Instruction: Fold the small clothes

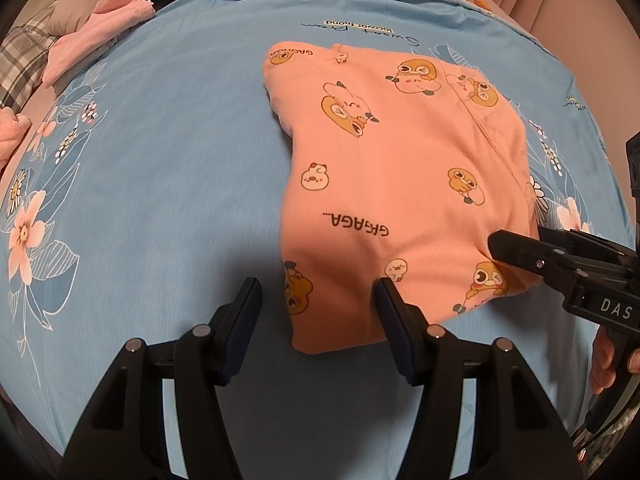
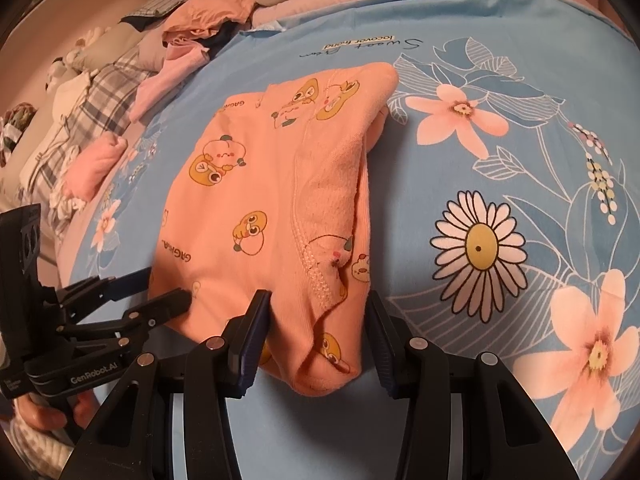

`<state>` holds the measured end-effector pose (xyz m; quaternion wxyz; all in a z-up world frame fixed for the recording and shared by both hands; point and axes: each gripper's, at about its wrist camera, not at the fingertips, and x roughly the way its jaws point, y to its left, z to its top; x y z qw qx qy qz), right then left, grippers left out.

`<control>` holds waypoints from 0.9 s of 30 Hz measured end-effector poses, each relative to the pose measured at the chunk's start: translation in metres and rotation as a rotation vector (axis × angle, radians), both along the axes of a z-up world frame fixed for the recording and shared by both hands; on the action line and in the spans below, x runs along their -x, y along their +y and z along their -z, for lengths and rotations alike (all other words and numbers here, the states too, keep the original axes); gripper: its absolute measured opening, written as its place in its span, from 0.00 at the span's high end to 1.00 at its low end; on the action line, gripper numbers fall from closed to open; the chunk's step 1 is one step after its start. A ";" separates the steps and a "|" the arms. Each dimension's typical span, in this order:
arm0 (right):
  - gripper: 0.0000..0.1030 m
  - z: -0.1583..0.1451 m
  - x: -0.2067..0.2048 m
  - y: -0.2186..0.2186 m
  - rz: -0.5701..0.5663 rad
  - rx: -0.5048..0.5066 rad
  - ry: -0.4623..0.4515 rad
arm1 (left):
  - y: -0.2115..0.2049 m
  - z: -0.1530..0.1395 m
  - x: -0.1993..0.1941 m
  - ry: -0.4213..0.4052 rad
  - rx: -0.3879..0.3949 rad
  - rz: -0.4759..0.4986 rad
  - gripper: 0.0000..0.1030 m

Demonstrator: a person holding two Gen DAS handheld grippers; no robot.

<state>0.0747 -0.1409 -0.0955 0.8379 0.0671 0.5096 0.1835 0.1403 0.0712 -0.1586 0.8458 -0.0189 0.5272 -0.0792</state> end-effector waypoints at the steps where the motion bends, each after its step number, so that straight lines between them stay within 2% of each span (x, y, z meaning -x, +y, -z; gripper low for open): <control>1: 0.54 0.000 0.000 0.000 0.000 0.000 0.000 | 0.000 0.000 0.000 0.000 0.000 0.000 0.42; 27: 0.54 0.002 0.007 -0.003 0.006 0.005 0.008 | 0.005 0.001 0.010 0.001 -0.003 -0.006 0.42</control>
